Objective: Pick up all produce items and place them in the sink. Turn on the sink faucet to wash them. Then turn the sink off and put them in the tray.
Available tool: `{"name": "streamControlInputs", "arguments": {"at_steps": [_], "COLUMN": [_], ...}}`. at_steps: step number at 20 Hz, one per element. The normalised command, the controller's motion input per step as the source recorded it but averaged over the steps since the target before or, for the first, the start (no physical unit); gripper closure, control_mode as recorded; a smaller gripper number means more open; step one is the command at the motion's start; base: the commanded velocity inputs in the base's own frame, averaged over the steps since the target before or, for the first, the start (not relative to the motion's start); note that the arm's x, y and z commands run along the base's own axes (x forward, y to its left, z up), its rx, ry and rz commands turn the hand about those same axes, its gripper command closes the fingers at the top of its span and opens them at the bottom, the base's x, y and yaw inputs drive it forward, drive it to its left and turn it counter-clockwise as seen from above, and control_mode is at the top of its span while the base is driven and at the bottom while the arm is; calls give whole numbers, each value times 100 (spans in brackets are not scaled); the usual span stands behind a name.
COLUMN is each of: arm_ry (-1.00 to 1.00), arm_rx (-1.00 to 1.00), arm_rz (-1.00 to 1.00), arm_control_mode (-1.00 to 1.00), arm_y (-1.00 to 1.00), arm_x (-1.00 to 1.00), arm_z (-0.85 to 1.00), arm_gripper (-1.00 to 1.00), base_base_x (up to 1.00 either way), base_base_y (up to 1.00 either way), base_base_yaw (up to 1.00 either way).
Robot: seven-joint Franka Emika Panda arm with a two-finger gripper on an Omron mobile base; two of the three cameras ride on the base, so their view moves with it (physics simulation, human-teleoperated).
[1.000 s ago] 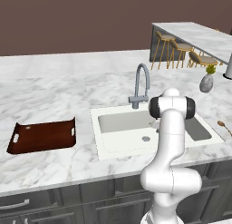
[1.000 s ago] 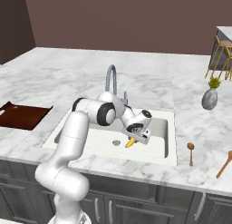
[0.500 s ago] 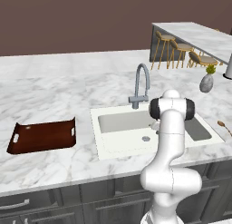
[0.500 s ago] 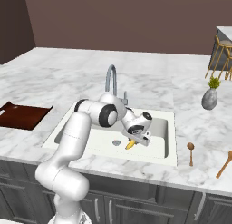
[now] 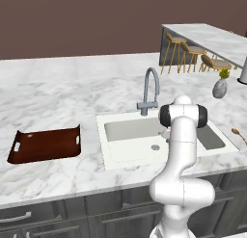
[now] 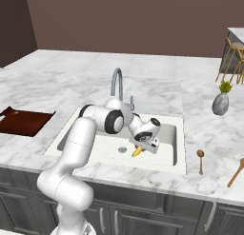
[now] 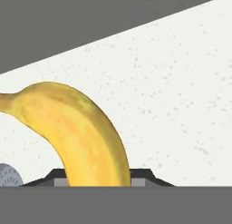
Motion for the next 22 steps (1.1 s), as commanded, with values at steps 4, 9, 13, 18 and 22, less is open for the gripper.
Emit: {"name": "streamControlInputs", "arguments": {"at_steps": [4,9,13,18,22], "arm_ry": [1,0,-2,-5,-5], "arm_rx": [-1,0,0,-3,-2], "arm_rz": [0,0,0,0,0], "arm_control_mode": [-100,-100,-100,-100,-100], "arm_y": [0,0,-1,0,0], "arm_x": [-2,-8,-21,-28,-25], "arm_z": [-7,2,13,38,56], "arm_gripper": [-100,-100,-100,-100,-100], "base_base_x": [0,0,0,0,0], "base_base_y": [0,0,0,0,0], "base_base_yaw": [0,0,0,0,0]}}
